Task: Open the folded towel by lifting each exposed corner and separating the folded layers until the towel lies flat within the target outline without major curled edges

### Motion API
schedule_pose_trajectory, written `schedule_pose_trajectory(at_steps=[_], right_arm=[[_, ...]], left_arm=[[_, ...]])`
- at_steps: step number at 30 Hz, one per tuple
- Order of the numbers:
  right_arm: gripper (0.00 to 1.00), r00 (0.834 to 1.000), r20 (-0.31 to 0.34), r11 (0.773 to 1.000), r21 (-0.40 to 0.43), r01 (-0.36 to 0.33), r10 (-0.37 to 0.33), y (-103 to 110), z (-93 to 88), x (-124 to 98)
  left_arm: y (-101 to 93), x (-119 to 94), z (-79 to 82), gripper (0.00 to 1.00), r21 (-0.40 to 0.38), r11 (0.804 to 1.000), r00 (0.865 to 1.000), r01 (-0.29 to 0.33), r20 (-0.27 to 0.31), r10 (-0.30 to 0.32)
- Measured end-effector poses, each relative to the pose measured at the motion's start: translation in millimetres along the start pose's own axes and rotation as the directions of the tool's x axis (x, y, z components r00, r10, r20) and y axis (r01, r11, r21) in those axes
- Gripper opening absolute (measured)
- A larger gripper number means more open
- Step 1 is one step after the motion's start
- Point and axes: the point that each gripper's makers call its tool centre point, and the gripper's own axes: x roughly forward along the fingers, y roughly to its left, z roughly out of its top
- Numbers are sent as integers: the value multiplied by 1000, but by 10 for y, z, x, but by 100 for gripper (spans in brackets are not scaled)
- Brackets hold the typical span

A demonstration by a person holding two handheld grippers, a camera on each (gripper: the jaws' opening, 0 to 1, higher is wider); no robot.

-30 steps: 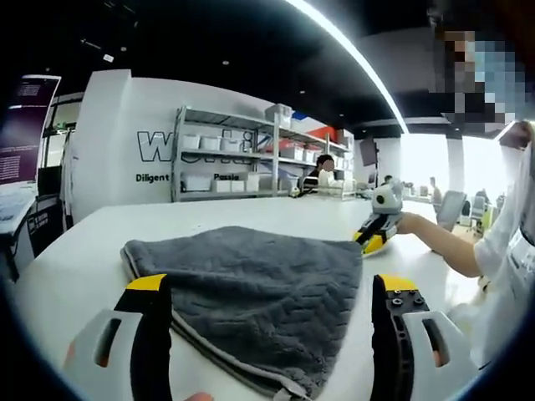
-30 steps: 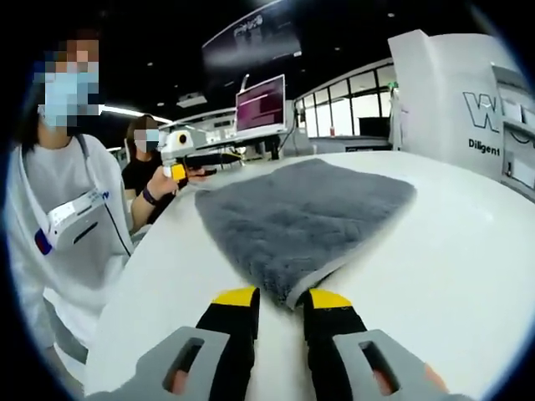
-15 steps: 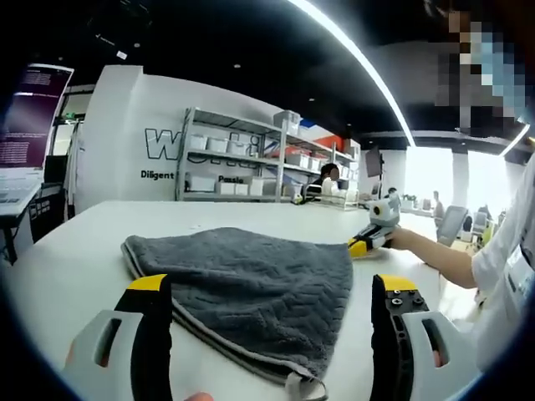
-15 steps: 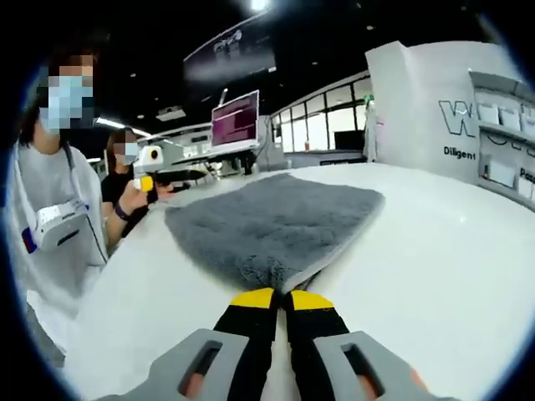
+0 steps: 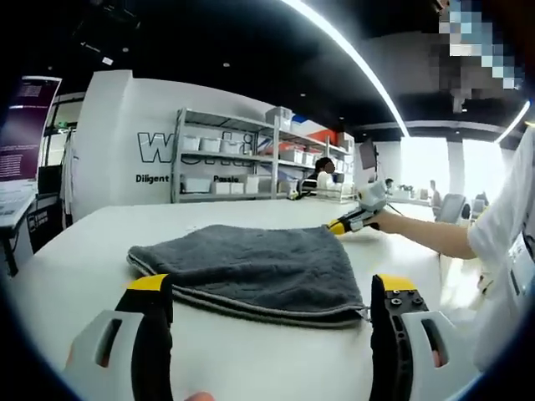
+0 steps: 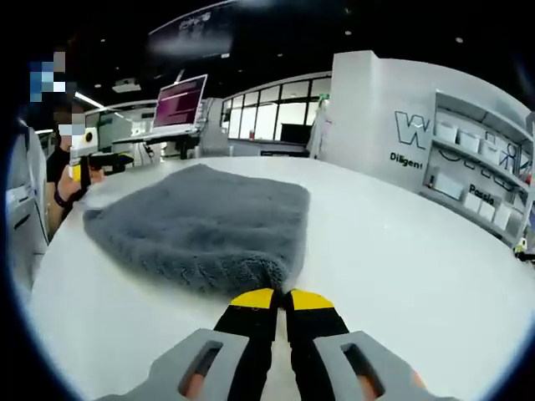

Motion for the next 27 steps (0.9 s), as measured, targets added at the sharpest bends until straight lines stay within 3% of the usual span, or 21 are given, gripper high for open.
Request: schedule_pose_trajectory(at_steps=[6, 13, 27], right_arm=[[1, 993, -54, 994, -19, 107, -108, -338, 48, 93], [1, 965, -87, 967, -79, 241, -247, -701, 166, 302], [1, 914, -132, 913, -208, 352, -383, -1196, 313, 672]], left_arm=[[9, -10, -16, 97, 36, 999, 1000, -21, -10, 22], [5, -4, -25, 97, 41, 999, 1000, -24, -9, 24], [33, 17, -140, 97, 44, 999, 999, -24, -38, 26]])
